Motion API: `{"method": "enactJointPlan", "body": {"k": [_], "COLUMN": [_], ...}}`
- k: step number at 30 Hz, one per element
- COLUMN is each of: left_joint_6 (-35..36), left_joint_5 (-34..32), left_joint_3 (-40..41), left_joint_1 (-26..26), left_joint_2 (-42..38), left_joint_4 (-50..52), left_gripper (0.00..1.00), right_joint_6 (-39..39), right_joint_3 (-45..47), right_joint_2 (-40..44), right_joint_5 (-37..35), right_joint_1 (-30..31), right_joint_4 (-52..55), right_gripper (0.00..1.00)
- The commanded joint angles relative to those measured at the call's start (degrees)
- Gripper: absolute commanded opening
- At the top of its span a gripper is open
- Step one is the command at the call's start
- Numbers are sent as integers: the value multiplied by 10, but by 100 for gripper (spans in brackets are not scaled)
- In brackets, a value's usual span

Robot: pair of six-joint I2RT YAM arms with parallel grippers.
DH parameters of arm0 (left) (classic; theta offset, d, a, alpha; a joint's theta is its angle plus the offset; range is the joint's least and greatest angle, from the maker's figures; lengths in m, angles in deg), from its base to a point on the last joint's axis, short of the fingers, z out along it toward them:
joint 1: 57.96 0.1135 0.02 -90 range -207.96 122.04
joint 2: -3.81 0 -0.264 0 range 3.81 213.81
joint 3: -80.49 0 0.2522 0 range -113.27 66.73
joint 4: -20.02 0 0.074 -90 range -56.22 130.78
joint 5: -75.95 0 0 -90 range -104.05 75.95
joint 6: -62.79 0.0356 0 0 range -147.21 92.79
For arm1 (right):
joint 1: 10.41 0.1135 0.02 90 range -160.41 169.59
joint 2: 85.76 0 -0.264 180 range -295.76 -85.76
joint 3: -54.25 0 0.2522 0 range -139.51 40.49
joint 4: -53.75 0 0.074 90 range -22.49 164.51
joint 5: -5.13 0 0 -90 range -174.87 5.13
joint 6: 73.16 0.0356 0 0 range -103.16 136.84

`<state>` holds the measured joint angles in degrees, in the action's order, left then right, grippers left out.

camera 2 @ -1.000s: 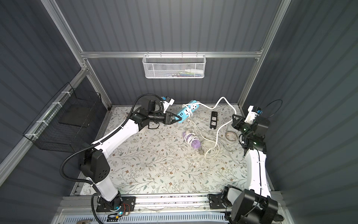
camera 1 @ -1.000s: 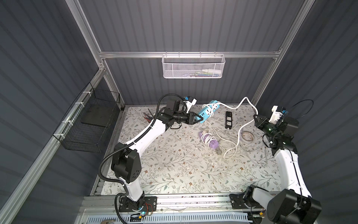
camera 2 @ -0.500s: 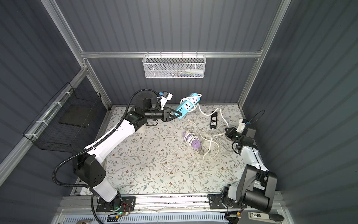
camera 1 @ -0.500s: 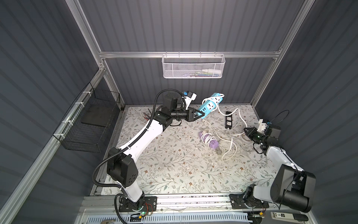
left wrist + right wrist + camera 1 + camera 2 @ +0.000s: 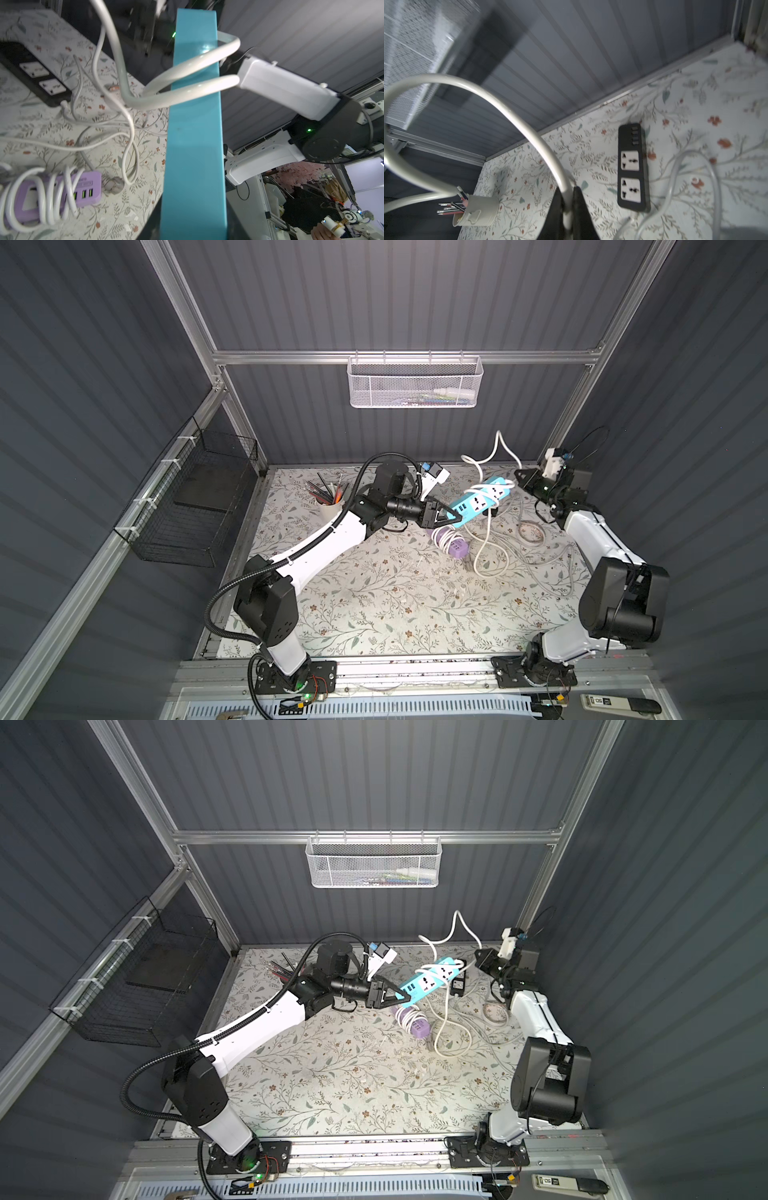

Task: Unwrap the cord wrapped around the power strip
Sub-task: Unwrap the power cord from the power strip.

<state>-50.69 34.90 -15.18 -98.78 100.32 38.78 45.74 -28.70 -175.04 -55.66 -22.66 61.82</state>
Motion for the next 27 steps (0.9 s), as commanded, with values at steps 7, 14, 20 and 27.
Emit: {"method": "enactJointPlan", "body": {"k": [7,14,20,27], "left_joint_6": [-18,65,76,80], "left_joint_5": [-58,-198,-275,-325], "left_joint_3": [64,-19,-38,-59], "left_joint_1": [43,96,137,159], "left_joint_2": [8,-17,-51,-83], "left_joint_4": [-42,75,85,86], "left_gripper": [0,0,0,0], "right_joint_6": [11,17,12,10], "right_joint_3": [-34,110,188,245], "right_joint_2": [130,247,282,258], "right_joint_5": [45,56,58,52], "right_joint_1": [-66,-158,-182,-181], "right_joint_4": [59,78,90,75], "right_gripper": [0,0,0,0]}}
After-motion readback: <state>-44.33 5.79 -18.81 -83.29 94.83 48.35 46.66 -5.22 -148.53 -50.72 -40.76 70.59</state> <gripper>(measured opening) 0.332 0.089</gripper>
